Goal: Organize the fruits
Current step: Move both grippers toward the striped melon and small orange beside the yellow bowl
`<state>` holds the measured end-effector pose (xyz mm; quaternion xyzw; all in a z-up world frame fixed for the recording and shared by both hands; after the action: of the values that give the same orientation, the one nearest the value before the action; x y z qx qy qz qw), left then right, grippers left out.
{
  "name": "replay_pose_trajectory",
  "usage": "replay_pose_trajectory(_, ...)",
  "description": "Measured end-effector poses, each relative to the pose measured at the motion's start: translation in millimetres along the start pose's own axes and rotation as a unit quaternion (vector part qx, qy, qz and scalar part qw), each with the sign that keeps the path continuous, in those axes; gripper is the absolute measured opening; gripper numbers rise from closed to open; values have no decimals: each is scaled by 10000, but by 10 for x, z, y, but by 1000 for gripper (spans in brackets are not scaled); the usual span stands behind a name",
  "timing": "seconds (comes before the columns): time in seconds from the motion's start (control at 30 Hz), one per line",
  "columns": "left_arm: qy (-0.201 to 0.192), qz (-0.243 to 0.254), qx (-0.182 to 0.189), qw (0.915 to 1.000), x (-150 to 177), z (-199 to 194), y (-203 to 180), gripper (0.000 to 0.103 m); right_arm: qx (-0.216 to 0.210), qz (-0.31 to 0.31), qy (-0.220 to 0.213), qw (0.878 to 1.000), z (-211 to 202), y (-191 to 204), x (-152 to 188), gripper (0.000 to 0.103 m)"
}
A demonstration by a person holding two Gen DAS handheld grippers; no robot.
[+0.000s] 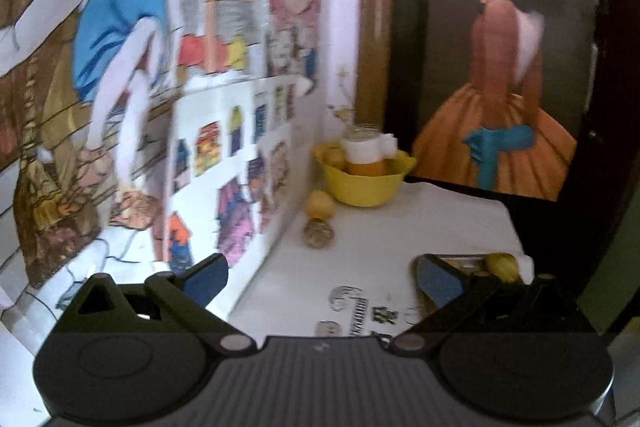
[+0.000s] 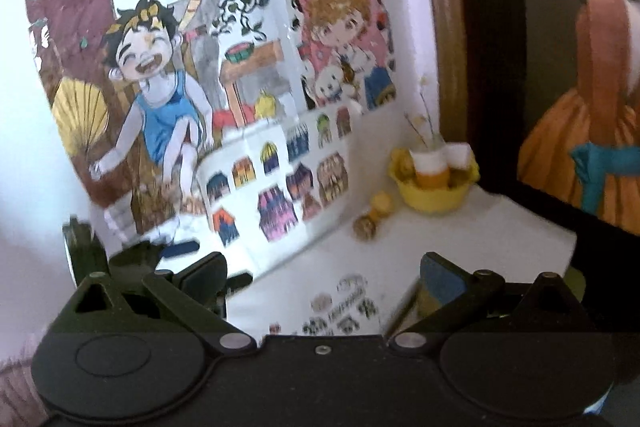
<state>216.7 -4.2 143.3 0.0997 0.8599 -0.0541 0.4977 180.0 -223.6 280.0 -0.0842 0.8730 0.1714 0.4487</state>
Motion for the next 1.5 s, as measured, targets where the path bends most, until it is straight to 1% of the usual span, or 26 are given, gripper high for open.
replay_pose_trajectory(0.13, -80, -64, 78, 9999, 14, 161, 114, 103, -235, 146, 116, 9996, 404, -17, -324, 103)
replay_pose_trajectory(0.23, -44, -115, 111, 9999, 61, 353, 142, 103, -231, 231, 264, 9991, 806, -132, -440, 103)
replay_pose_trajectory(0.3, 33, -101, 124, 9999, 111, 504, 142, 103, -186, 359, 410, 9983, 1094, -262, -455, 103)
replay_pose_trajectory(0.43, 210, -102, 118, 9997, 191, 883, 140, 103, -239, 807, 654, 9943, 1673, -552, -427, 103)
replay_pose_trajectory(0.57, 283, -132, 180, 9993, 233, 1264, 100, 103, -152, 1074, 831, 9906, 2225, -768, -390, 102)
replay_pose_trajectory(0.8, 434, -287, 265, 9983, 332, 1895, 53, 103, -32, 1488, 1129, 9824, 3002, -1045, -296, 102)
replay_pose_trajectory(0.9, 521, -307, 227, 9979, 364, 2104, 55, 103, -25, 1624, 1235, 9790, 3249, -1126, -253, 102)
replay_pose_trajectory(1.17, 414, -281, 2, 9987, 356, 2616, 67, 103, 89, 2031, 1281, 9707, 3756, -1316, -206, 102)
replay_pose_trajectory(1.33, 337, -195, -92, 9992, 311, 2893, 55, 103, 113, 2173, 1224, 9683, 3956, -1445, -257, 102)
replay_pose_trajectory(1.5, 245, -92, -50, 9996, 283, 3061, 15, 102, 157, 2266, 1179, 9667, 4112, -1544, -293, 101)
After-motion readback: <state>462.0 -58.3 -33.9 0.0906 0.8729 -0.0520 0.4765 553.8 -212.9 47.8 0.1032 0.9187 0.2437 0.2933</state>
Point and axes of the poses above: each gripper's, at about its wrist camera, not at the fingertips, and z roughly the way its jaws point, y to its left, x to its underside, the point moved 5 cm from there along z, roughly the way its jaws point, and after that the axes turned 2 degrees about z, right-handed, at the moved point
